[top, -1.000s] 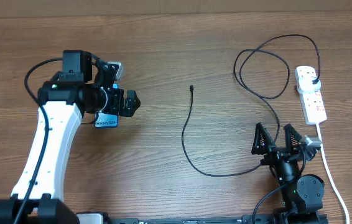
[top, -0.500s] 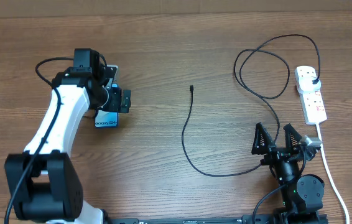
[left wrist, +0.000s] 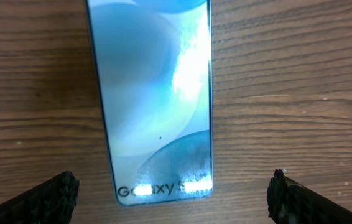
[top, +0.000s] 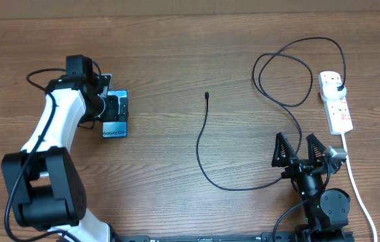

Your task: Plug charger to phone and switch on socket

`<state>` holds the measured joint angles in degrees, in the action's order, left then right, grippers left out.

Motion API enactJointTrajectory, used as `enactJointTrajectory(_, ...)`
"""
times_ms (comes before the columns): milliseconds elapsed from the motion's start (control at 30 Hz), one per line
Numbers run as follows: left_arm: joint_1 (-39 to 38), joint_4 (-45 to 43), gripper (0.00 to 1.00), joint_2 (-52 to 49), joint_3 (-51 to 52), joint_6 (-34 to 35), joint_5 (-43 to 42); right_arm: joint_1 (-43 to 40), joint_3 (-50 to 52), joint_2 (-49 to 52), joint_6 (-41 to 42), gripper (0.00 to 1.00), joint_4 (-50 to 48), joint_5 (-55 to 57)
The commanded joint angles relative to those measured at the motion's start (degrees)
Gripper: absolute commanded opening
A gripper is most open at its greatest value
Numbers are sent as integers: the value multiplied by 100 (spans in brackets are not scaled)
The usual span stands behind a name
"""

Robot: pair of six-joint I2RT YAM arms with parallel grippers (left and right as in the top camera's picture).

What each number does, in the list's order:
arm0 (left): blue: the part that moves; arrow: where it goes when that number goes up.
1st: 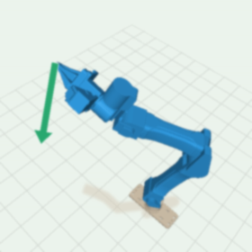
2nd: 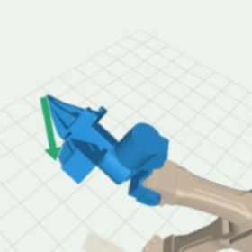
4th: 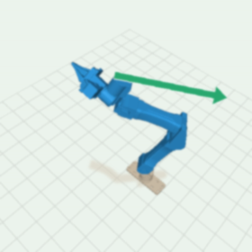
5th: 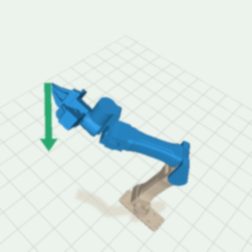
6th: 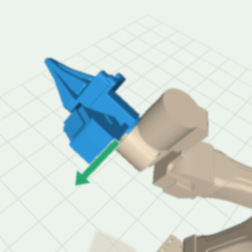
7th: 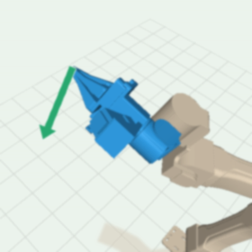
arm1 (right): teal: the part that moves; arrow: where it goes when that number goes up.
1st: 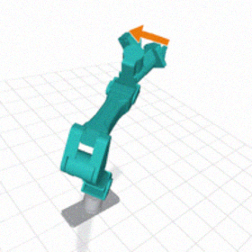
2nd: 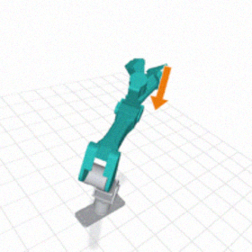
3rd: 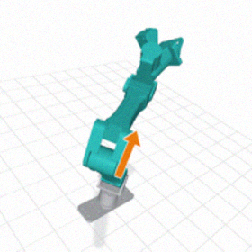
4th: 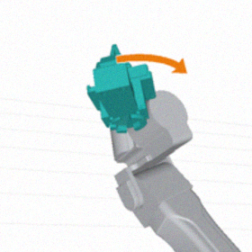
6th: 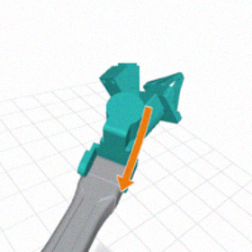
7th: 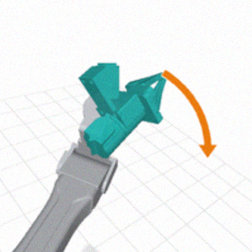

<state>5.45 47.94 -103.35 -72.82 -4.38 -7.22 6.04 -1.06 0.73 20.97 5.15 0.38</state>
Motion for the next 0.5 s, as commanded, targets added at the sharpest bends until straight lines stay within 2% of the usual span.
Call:
enactJointTrajectory(0, -11, -39, 100, -313, -120, 70, 37, 28, 61, -57, -20, 100, -42, -4)
enactJointTrajectory(467, -11, -345, 100, -577, -120, 138, 37, 28, 61, -57, -20, 100, -42, -4)
